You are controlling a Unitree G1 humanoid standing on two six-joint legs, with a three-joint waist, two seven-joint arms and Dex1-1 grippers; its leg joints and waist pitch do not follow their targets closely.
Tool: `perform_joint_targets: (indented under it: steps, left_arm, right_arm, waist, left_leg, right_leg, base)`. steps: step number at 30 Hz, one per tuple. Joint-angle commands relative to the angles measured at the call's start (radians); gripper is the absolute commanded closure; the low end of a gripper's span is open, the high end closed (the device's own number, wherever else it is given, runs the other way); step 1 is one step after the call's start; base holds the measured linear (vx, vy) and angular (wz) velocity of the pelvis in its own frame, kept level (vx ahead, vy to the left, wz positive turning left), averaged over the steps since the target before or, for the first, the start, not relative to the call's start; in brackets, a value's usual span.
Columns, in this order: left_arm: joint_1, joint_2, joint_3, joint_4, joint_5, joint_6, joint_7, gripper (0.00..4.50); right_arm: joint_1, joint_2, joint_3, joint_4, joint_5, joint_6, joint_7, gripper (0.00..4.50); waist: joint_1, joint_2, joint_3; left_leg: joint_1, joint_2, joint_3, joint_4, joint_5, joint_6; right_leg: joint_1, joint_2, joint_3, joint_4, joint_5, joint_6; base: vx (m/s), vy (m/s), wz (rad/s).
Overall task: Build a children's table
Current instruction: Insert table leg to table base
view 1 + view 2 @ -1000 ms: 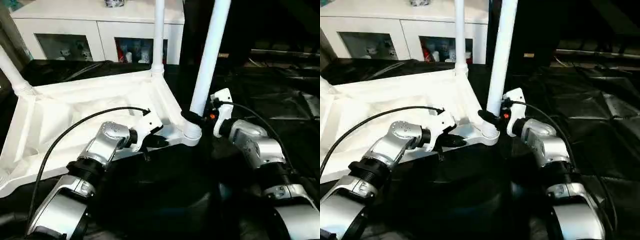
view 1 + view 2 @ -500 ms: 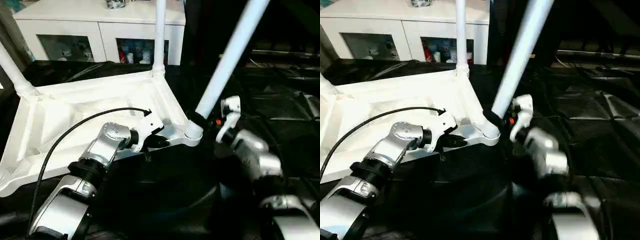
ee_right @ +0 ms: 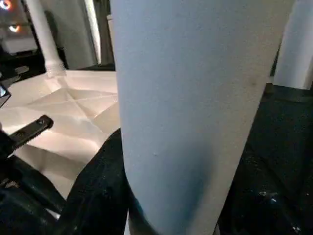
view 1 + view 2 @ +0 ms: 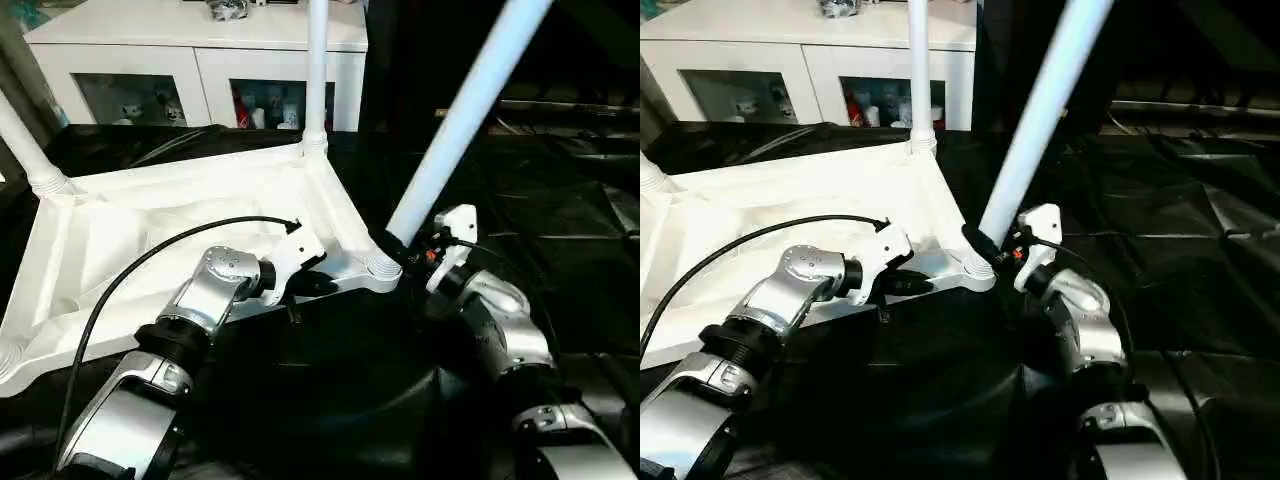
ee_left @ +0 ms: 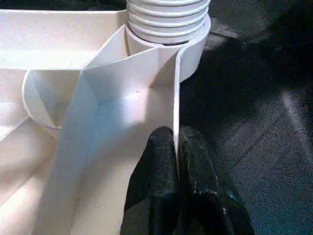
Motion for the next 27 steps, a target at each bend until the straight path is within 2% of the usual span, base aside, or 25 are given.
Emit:
perform_joint_targets:
  steps: [1,2,3,4,5,8,12,15,17,18,19,20,22,25,26,27]
  left_arm:
    - [0.001,-0.009,0.037,-0.016,-0.036,-0.031,0.016,4.5]
    - [0.002,-0.009,0.037,-0.016,-0.036,-0.031,0.016,4.5]
    - [0.002,-0.009,0.036,-0.013,-0.035,-0.034,0.018,4.5]
    - [0.002,-0.009,0.036,-0.012,-0.034,-0.036,0.02,4.5]
    - [0.004,-0.007,0.036,-0.015,-0.034,-0.036,0.02,4.5]
    - [0.011,-0.003,0.033,-0.026,-0.034,-0.032,0.013,4.5]
    - [0.017,0.002,0.024,-0.03,-0.032,-0.042,-0.005,4.5]
    - [0.025,0.013,0.01,-0.043,-0.039,-0.059,-0.059,4.5]
    - [0.035,0.029,-0.007,-0.065,-0.049,-0.066,-0.127,4.5]
    - [0.039,0.039,-0.018,-0.08,-0.053,-0.065,-0.163,4.5]
    - [0.039,0.039,-0.018,-0.08,-0.053,-0.065,-0.163,4.5]
    - [0.046,0.059,-0.037,-0.108,-0.067,-0.056,-0.24,4.5]
    - [0.05,0.073,-0.049,-0.13,-0.077,-0.047,-0.293,4.5]
    - [0.048,0.088,-0.054,-0.144,-0.083,-0.033,-0.341,4.5]
    - [0.048,0.088,-0.054,-0.144,-0.083,-0.033,-0.341,4.5]
    - [0.044,0.088,-0.05,-0.135,-0.076,-0.042,-0.33,4.5]
  right_arm:
    - [0.035,0.005,0.08,0.077,-0.067,0.071,0.043,2.61]
    - [0.034,0.005,0.083,0.078,-0.068,0.074,0.046,2.61]
    - [0.03,0.003,0.092,0.083,-0.075,0.08,0.057,2.61]
    - [0.027,0.002,0.1,0.087,-0.082,0.086,0.07,2.61]
    - [0.023,-0.001,0.116,0.096,-0.09,0.104,0.096,2.61]
    - [0.019,-0.003,0.128,0.118,-0.101,0.109,0.116,2.61]
    - [0.01,0.002,0.116,0.142,-0.096,0.109,0.119,2.61]
    - [0.006,-0.001,0.117,0.154,-0.095,0.105,0.138,2.61]
    - [0.007,-0.006,0.123,0.153,-0.097,0.104,0.176,2.61]
    - [0.011,-0.01,0.127,0.147,-0.096,0.105,0.205,2.61]
    - [0.011,-0.01,0.127,0.147,-0.096,0.105,0.205,2.61]
    - [0.019,-0.021,0.138,0.134,-0.095,0.105,0.252,2.61]
    - [0.03,-0.032,0.15,0.118,-0.094,0.105,0.293,2.61]
    - [0.055,-0.053,0.166,0.092,-0.1,0.098,0.352,2.61]
    - [0.055,-0.053,0.166,0.092,-0.1,0.098,0.352,2.61]
    - [0.06,-0.055,0.165,0.089,-0.102,0.096,0.359,2.61]
  waist:
    - [0.004,-0.023,-0.058]
    - [0.006,-0.017,-0.057]
    - [0.006,-0.016,-0.056]
    - [0.004,-0.027,-0.056]
    - [0.006,-0.028,-0.056]
    - [0.005,-0.027,-0.055]
    - [0.003,-0.028,-0.055]
    - [0.002,-0.027,-0.054]
    - [0.002,-0.025,-0.055]
    - [0.004,-0.02,-0.055]
    - [0.003,-0.021,-0.055]
    - [0.004,-0.021,-0.053]
    - [0.005,-0.018,-0.053]
    - [0.006,-0.011,-0.055]
    - [0.007,-0.013,-0.056]
    - [0.007,-0.009,-0.058]
  left_leg:
    - [0.017,0.071,-0.031,-0.076,-0.191,0.075]
    - [0.018,0.072,-0.032,-0.077,-0.193,0.075]
    - [0.018,0.072,-0.032,-0.077,-0.197,0.072]
    - [0.017,0.073,-0.031,-0.078,-0.196,0.074]
    - [0.019,0.073,-0.031,-0.077,-0.191,0.076]
    - [0.017,0.072,-0.031,-0.078,-0.193,0.078]
    - [0.017,0.073,-0.033,-0.08,-0.205,0.072]
    - [0.018,0.074,-0.032,-0.082,-0.221,0.067]
    - [0.016,0.076,-0.034,-0.083,-0.218,0.066]
    - [0.017,0.077,-0.034,-0.084,-0.225,0.063]
    - [0.017,0.077,-0.033,-0.085,-0.229,0.062]
    - [0.02,0.079,-0.033,-0.087,-0.242,0.054]
    - [0.02,0.082,-0.034,-0.091,-0.262,0.041]
    - [0.026,0.084,-0.033,-0.095,-0.279,0.025]
    - [0.027,0.084,-0.032,-0.095,-0.278,0.022]
    - [0.027,0.083,-0.032,-0.095,-0.276,0.018]
  right_leg:
    - [0.037,-0.08,0.041,-0.079,-0.109,-0.295]
    - [0.035,-0.082,0.041,-0.08,-0.125,-0.292]
    - [0.034,-0.082,0.042,-0.081,-0.131,-0.288]
    - [0.035,-0.08,0.042,-0.081,-0.133,-0.286]
    - [0.034,-0.082,0.042,-0.081,-0.138,-0.284]
    - [0.033,-0.082,0.042,-0.082,-0.153,-0.281]
    - [0.031,-0.084,0.043,-0.084,-0.169,-0.275]
    - [0.03,-0.084,0.044,-0.086,-0.186,-0.272]
    - [0.032,-0.084,0.044,-0.085,-0.179,-0.273]
    - [0.031,-0.083,0.043,-0.084,-0.177,-0.274]
    - [0.03,-0.082,0.043,-0.085,-0.176,-0.276]
    - [0.028,-0.08,0.042,-0.085,-0.183,-0.277]
    - [0.028,-0.079,0.042,-0.083,-0.184,-0.278]
    - [0.025,-0.076,0.041,-0.081,-0.155,-0.289]
    - [0.027,-0.075,0.041,-0.08,-0.131,-0.293]
    - [0.027,-0.076,0.041,-0.078,-0.108,-0.299]
  base:
    - [0.0,0.0,0.0]
    - [0.0,0.0,0.0]
    - [0.0,0.0,0.0]
    - [0.0,0.0,0.0]
    - [0.0,0.0,0.0]
    - [0.0,0.0,0.0]
    - [0.0,0.0,0.0]
    - [0.0,0.0,0.0]
    - [0.0,0.0,0.0]
    - [0.0,0.0,0.0]
    - [0.0,0.0,0.0]
    - [0.0,0.0,0.0]
    - [0.0,0.0,0.0]
    - [0.0,0.0,0.0]
    - [0.0,0.0,0.0]
    - [0.0,0.0,0.0]
